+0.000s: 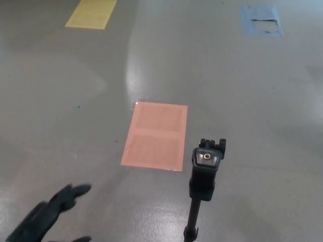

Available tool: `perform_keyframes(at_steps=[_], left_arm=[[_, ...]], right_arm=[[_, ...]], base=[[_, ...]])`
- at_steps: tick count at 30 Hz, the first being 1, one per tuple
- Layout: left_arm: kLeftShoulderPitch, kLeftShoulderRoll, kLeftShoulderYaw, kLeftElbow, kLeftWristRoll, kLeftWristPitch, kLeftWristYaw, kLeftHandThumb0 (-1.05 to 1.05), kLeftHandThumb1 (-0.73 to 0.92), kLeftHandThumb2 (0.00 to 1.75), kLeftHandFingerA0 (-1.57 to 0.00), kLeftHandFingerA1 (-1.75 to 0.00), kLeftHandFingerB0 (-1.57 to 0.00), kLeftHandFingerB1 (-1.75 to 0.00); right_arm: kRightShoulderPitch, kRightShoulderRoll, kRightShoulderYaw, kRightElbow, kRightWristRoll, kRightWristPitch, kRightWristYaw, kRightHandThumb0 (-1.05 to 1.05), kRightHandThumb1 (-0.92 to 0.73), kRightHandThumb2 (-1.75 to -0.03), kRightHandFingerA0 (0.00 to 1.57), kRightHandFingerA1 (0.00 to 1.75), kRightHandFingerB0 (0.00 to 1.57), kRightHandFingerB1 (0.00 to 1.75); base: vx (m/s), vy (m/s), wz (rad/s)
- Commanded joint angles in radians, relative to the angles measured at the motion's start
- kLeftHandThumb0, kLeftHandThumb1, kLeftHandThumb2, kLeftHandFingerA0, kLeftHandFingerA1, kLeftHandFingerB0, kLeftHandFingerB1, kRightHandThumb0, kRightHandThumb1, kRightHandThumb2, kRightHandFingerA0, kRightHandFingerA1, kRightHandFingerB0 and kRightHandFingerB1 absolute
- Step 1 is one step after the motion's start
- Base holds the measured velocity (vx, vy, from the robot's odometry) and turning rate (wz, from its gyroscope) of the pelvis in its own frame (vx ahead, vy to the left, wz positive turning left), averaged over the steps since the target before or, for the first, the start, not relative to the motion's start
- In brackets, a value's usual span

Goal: The robot uses its left hand to grab the top of a phone stand kept on the floor and rotates it anti-clockwise

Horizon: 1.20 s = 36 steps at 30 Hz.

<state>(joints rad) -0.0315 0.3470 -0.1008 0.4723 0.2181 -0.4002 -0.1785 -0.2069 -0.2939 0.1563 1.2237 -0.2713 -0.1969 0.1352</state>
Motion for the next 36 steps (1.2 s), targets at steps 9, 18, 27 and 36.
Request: perform_keyframes(at_steps=[9, 18, 27, 36], left_arm=[[-0.062, 0.007, -0.054, -0.663, 0.018, 0.153, -0.113, -0.31, 0.34, 0.89, -0.01, -0.49, 0.0, -0.49], [-0.135, -0.007, -0.091, -0.714, 0.045, 0.222, -0.123, -0.32, 0.3, 0.87, 0.0, -0.49, 0.0, -0.48], [-0.216, -0.034, -0.15, -0.769, 0.083, 0.321, -0.148, -0.31, 0.26, 0.84, -0.01, -0.49, 0.0, -0.49], [-0.279, -0.046, -0.2, -0.786, 0.133, 0.365, -0.161, -0.31, 0.26, 0.84, -0.02, -0.5, 0.0, -0.49]], right_arm=[[-0.022, -0.045, 0.005, 0.013, -0.006, -0.01, 0.052, -0.34, -0.55, -1.01, 0.63, 0.69, 0.1, 0.46], [-0.024, -0.044, 0.004, 0.011, -0.004, 0.003, 0.06, -0.32, -0.55, -1.01, 0.6, 0.69, 0.1, 0.46], [-0.032, -0.05, 0.009, 0.015, -0.008, -0.004, 0.07, -0.33, -0.55, -1.01, 0.62, 0.7, 0.09, 0.46], [-0.033, -0.057, 0.009, 0.007, -0.002, -0.006, 0.09, -0.33, -0.55, -1.01, 0.6, 0.69, 0.09, 0.46]], base=[[0.0, 0.0, 0.0], [0.0, 0.0, 0.0], [0.0, 0.0, 0.0], [0.0, 0.0, 0.0]])
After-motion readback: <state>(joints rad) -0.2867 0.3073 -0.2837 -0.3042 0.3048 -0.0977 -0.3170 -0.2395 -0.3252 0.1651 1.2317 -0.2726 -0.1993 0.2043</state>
